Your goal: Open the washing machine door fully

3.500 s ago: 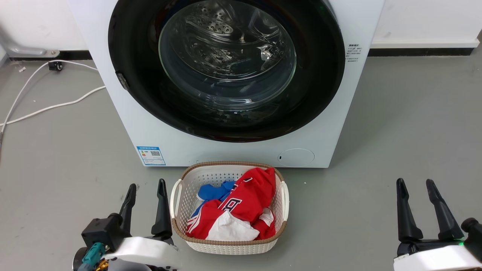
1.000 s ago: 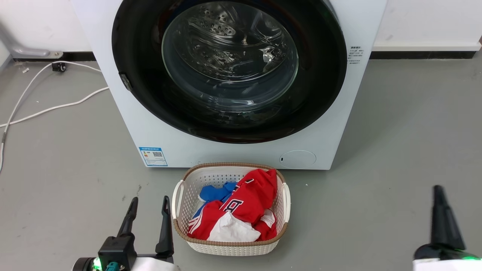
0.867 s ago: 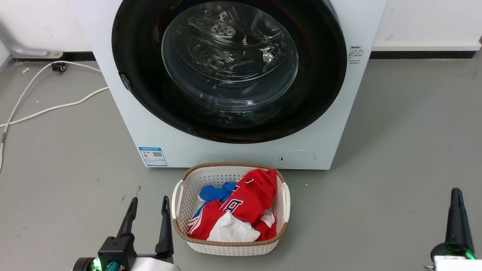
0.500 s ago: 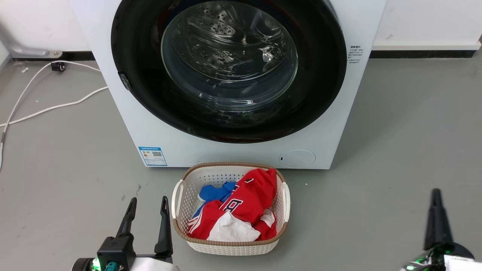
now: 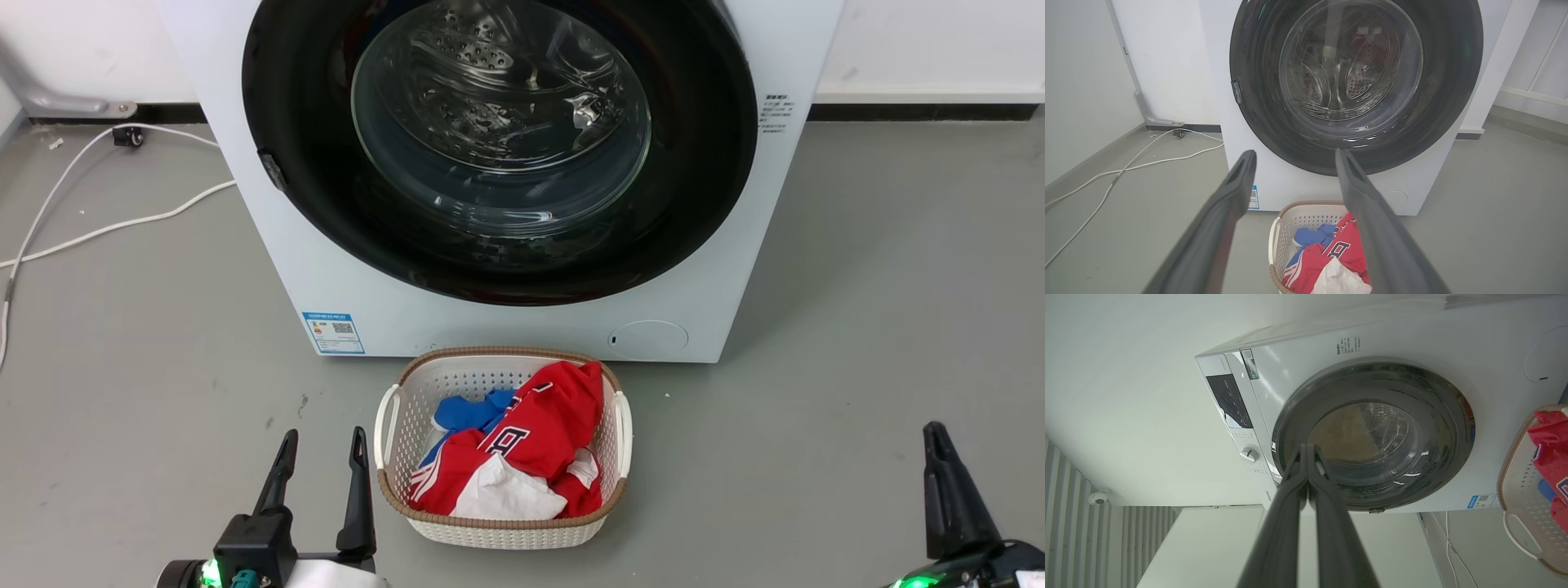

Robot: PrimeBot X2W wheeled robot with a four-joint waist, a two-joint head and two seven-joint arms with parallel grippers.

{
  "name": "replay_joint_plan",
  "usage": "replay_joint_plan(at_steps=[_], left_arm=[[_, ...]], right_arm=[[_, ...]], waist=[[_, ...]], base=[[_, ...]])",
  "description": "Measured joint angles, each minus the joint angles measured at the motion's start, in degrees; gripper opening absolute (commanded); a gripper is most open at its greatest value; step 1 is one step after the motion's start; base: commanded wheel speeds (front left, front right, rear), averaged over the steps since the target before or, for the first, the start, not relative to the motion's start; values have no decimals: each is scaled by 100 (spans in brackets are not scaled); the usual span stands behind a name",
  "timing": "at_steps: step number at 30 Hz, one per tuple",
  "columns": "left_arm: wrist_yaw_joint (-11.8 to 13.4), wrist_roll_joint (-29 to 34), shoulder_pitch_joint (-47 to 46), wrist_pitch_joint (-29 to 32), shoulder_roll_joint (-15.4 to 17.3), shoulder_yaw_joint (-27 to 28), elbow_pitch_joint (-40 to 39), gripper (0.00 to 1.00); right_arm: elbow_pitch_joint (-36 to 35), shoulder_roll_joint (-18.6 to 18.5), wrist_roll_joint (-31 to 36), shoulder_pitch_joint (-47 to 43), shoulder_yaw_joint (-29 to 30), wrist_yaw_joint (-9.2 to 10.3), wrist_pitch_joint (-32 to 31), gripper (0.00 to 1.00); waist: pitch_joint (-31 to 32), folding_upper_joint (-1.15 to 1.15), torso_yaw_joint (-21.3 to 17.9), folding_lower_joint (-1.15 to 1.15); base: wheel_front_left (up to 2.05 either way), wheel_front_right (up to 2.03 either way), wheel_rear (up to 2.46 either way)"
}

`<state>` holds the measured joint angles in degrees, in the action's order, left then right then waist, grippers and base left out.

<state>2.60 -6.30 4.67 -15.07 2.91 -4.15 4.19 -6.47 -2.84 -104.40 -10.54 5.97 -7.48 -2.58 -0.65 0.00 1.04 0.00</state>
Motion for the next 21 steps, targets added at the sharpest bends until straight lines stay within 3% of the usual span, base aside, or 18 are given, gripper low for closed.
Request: replay_joint_plan(at_steps=[9,16,21], left_arm=[[67,52,-183,0,0,-55,-134,100],[98,168,-608,0,0,-77,-310,100],[196,244,-931,-1,1,-136,-422,100]], right_arm=[[439,-41,318,926,698,0,-229,0],[1126,-614,423,2610,1383,0,-568,0],[1640,-1121,635,3833,1422,0,-857,0]], waist=[[-314,0,82,0],[-886,0,157,0],[-1380,0,251,0]], base=[[0,0,0],[0,0,0],[0,0,0]])
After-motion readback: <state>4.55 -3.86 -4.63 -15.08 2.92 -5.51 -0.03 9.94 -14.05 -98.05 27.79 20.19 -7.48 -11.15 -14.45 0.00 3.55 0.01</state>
